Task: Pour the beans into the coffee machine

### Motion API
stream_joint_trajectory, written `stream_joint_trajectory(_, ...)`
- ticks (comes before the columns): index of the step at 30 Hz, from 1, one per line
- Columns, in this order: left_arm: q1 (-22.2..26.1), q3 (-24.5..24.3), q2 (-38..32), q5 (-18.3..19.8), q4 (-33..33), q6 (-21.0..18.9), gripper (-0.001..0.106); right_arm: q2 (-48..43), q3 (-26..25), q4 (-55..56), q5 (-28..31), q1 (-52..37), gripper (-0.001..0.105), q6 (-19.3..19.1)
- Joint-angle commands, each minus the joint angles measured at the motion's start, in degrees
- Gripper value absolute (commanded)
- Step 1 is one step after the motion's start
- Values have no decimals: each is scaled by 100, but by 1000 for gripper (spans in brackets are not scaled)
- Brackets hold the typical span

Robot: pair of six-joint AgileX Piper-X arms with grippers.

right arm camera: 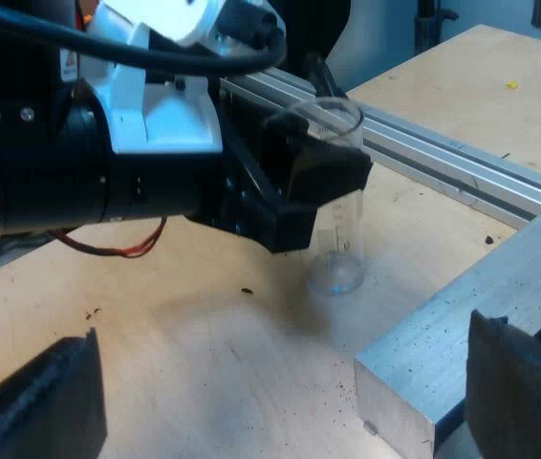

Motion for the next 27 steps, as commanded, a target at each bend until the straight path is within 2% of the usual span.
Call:
stream_joint_trajectory(1,16,-17,-26,70,217,-8,62,-12,-19,-80,3,-4,78,-21)
stream_joint_trajectory(5,16,-33,-86,70,464,-8,62,-12,-19,-80,3,-4,78,-21)
stream_joint_trajectory(8,16,-32,-226,70,1043,-8,62,-12,-19,-80,3,-4,78,-21)
stream_joint_trajectory(13,16,-32,-626,41,2384,-8,62,-12,-19,9,3,-4,78,-21)
stream_joint_trajectory(14,16,-32,-686,31,2470,-20,62,-12,-19,10,3,-4,78,-21)
stream_joint_trajectory(20,16,-43,-1496,22,3505,-363,62,-27,-45,227,-7,-4,78,-21)
stream_joint_trajectory(23,16,-173,-2052,-260,4381,-348,62,-127,-91,731,-24,-4,78,-45)
stream_joint_trajectory(25,16,-397,-2480,-516,5214,-116,62,-293,-88,1133,-24,-4,78,-158)
stream_joint_trajectory(27,16,-575,-2770,-598,5679,40,62,-503,-88,1454,-39,-4,78,-271)
